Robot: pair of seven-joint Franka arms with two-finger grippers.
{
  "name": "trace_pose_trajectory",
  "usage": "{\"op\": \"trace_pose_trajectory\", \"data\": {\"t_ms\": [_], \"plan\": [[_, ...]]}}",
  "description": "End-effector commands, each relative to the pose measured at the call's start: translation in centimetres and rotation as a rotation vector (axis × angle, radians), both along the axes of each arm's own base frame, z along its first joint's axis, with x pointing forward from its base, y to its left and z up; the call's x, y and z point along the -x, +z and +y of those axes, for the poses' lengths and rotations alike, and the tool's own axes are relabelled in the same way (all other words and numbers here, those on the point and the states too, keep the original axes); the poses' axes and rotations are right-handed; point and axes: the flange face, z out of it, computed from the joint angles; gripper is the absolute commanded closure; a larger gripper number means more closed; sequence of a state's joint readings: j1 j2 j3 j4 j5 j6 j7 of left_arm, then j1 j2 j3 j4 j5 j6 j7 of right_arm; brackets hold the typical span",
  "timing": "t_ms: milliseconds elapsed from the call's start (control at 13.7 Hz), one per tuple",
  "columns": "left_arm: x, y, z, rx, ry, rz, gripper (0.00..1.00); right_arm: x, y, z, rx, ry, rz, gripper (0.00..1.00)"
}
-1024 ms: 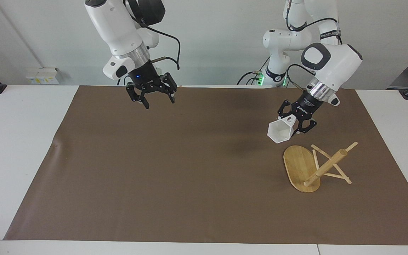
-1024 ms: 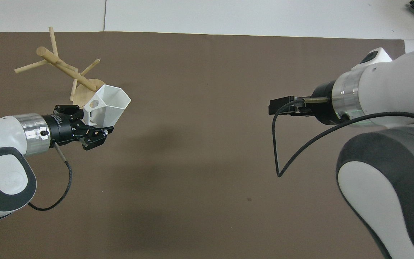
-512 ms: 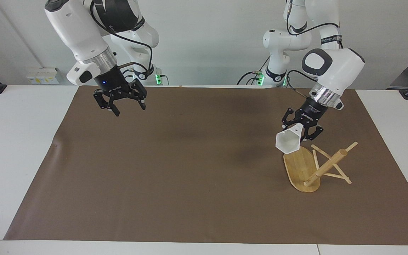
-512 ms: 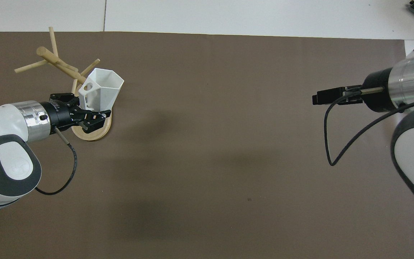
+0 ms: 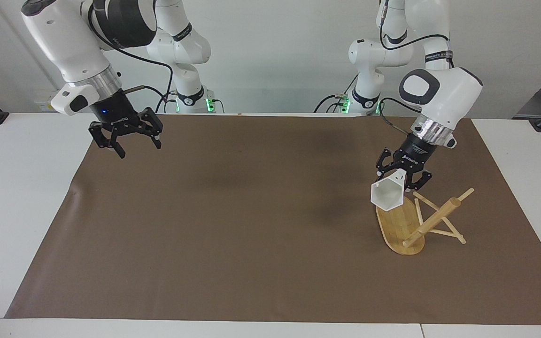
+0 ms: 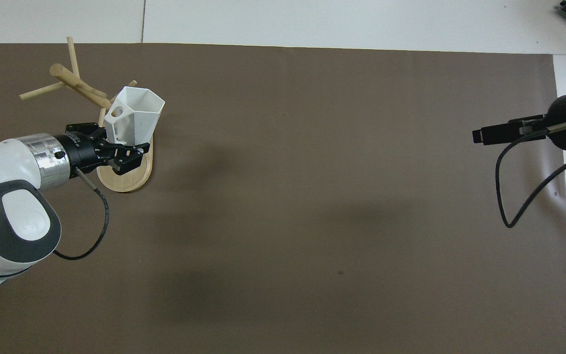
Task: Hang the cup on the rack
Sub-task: 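Lower the cup's handle onto a mug tree peg with the left gripper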
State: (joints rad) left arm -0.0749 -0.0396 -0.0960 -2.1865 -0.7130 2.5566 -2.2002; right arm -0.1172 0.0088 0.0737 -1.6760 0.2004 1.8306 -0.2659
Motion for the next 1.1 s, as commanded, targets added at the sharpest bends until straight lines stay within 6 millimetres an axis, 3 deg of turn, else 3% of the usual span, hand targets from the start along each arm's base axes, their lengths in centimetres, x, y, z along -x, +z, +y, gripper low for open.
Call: {"op": "trace_pose_trajectory", "data": {"t_ms": [0,1024], "plan": [[-0.9,0.0,-0.4,0.011,0.047,0.01,1.0,0.8,-0.4,-1.2,0.021,0.03,0.043,0.0],[-2.8,-0.2,1.0,0.057,0.177,0.027,1.0,2.7,1.4,-5.9,0.193,0.059,0.111,0.0]]}}
